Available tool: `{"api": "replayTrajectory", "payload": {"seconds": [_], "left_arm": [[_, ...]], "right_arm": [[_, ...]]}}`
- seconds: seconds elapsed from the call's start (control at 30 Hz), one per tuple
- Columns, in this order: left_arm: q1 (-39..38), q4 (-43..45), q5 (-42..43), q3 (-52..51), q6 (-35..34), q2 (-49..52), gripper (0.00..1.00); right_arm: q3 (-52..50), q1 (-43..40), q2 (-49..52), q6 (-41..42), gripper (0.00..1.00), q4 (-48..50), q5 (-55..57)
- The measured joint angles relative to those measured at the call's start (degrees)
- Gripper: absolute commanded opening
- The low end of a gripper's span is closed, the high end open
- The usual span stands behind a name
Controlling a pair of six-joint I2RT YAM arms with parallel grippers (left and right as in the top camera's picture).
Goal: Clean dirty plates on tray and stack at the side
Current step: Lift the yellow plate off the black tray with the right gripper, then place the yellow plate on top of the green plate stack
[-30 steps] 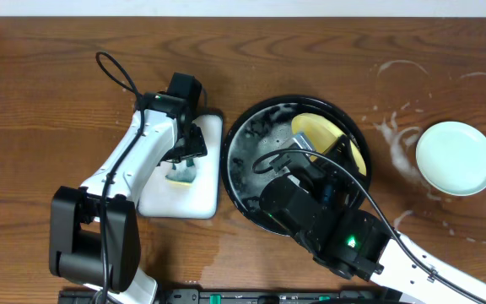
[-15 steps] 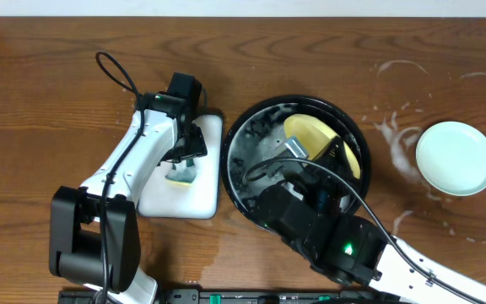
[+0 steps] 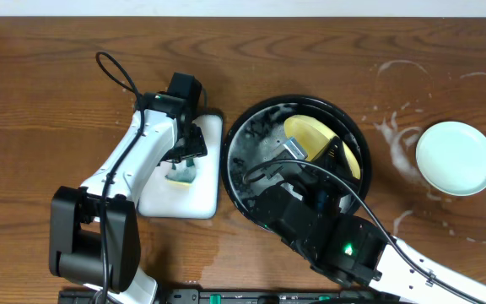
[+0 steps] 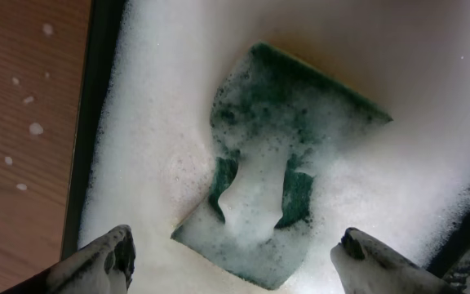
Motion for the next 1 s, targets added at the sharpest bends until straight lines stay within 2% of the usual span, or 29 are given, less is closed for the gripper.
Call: {"api": "replayTrajectory", "payload": {"seconds": [0.73, 0.87, 1.0], "left_arm": [[0.00, 0.02, 0.00, 0.00, 0.00, 0.00, 0.81], [0.00, -0.02, 0.00, 0.00, 0.00, 0.00, 0.81], [0.00, 0.00, 0.00, 0.00, 0.00, 0.00, 0.81]], "right_arm": [[0.02, -8.07, 0.70, 1.51, 0.01, 2.69, -9.94], [0.02, -11.47, 0.92, 6.47, 0.01, 1.53, -15.10], [0.04, -19.06, 1.38, 16.63, 0.01, -0.04, -21.77]]}}
